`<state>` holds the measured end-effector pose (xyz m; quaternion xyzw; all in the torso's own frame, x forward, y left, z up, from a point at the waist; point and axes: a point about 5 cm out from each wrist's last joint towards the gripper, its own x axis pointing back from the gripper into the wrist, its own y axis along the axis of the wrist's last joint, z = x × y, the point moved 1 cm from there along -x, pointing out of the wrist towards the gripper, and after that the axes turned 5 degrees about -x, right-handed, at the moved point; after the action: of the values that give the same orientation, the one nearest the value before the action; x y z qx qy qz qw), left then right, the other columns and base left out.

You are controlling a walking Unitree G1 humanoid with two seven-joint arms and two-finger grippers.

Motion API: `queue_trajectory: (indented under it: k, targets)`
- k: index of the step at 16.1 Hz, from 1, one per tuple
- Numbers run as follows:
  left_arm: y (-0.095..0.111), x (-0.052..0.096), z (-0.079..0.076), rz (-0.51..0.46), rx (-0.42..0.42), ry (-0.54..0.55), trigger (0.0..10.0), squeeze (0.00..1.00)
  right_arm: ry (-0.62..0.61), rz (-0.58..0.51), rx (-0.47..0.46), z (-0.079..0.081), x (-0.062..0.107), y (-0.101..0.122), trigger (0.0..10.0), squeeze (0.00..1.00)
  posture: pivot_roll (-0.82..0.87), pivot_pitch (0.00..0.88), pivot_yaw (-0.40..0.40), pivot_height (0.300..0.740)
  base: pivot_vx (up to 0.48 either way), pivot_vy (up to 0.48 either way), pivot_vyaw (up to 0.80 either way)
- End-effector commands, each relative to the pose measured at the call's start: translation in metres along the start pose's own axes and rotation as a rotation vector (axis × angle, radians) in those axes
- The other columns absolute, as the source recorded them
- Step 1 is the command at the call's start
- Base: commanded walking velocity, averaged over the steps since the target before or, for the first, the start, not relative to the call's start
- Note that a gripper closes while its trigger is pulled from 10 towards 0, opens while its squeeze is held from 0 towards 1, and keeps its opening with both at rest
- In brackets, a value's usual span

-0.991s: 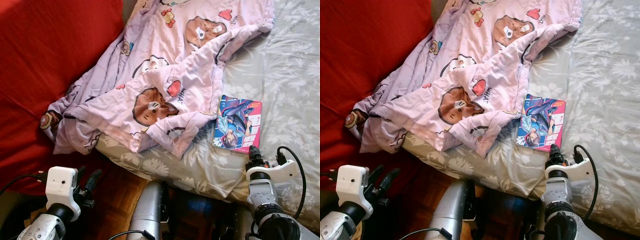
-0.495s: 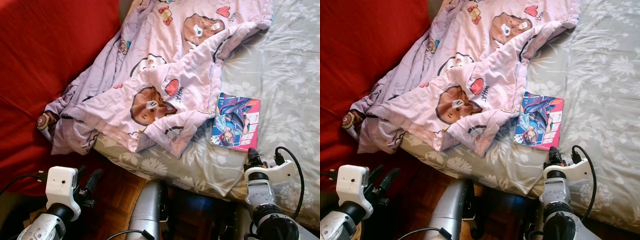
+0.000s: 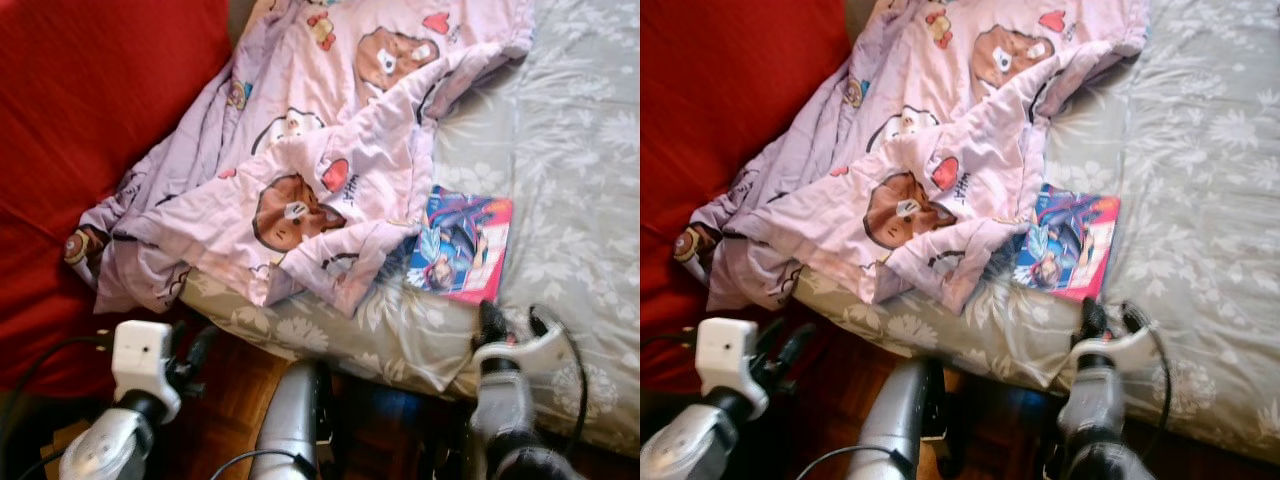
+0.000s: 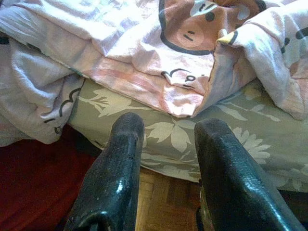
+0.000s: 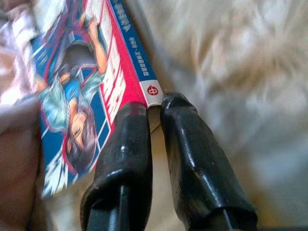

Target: Clean up the room

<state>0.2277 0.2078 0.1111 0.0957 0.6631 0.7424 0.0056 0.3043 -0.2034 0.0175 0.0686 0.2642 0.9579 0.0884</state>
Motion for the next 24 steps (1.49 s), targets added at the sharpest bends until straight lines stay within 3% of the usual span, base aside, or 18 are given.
queue_trajectory:
  k: [1,4,6,8,10,12,13,14,15,16,19,24]
  targets:
    - [-0.012,0.002,0.004,0.043,-0.011,0.023,10.0,0.0,-0.004,0.049,0.036,-0.012,0.018,-0.016,0.0,0.0,0.24,0.313,0.184,0.625,0.0,0.0,0.0]
    - [-0.016,-0.012,0.003,0.024,-0.002,0.03,10.0,0.0,-0.004,0.034,0.103,-0.023,0.042,-0.021,0.0,0.0,0.2,0.263,0.167,0.625,0.0,0.0,0.0]
    - [-0.022,-0.023,0.003,0.011,0.004,0.046,10.0,0.0,0.0,-0.041,0.213,-0.021,0.055,-0.008,0.0,0.0,0.18,0.225,0.156,0.625,0.0,0.0,0.0]
    - [-0.028,-0.029,0.003,0.016,0.006,0.052,10.0,0.0,0.018,-0.058,0.281,-0.015,0.054,-0.001,0.0,0.0,0.16,0.185,0.142,0.625,0.0,0.0,0.0]
    - [-0.041,-0.04,0.005,0.033,0.018,0.077,10.0,0.0,0.077,-0.123,0.397,0.008,0.046,0.017,0.0,0.0,0.13,0.132,0.122,0.625,0.0,0.0,0.0]
    - [-0.049,-0.047,0.004,0.049,0.027,0.084,10.0,0.0,0.093,-0.15,0.423,0.017,0.04,0.026,0.0,0.0,0.11,0.096,0.111,0.625,0.0,0.0,0.0]
    - [-0.058,-0.052,0.002,0.069,0.039,0.09,10.0,0.0,0.119,-0.162,0.489,0.027,0.035,0.033,0.0,0.0,0.1,0.069,0.104,0.625,0.0,0.0,0.0]
    - [-0.063,-0.052,0.001,0.082,0.044,0.091,10.0,0.0,0.135,-0.157,0.542,0.031,0.035,0.034,9.1,0.0,0.09,0.064,0.102,0.625,0.0,0.0,0.0]
    - [-0.078,-0.058,0.0,0.123,0.057,0.099,10.0,0.0,0.176,-0.137,0.658,0.041,0.03,0.035,10.0,0.0,0.07,0.031,0.093,0.625,0.0,0.0,0.0]
    - [-0.082,-0.06,0.0,0.139,0.063,0.101,10.0,0.0,0.179,-0.123,0.729,0.044,0.028,0.035,10.0,0.0,0.07,0.018,0.089,0.625,0.0,0.0,0.0]
    - [-0.093,-0.066,0.0,0.183,0.083,0.111,10.0,0.0,0.231,-0.098,0.821,0.053,0.021,0.031,10.0,0.0,0.05,0.0,0.071,0.625,0.0,0.0,0.0]
    - [-0.109,-0.065,0.001,0.242,0.109,0.127,10.0,0.0,0.226,-0.081,0.807,0.06,0.017,0.021,10.0,0.0,0.04,0.0,0.068,0.69,0.0,0.0,0.0]
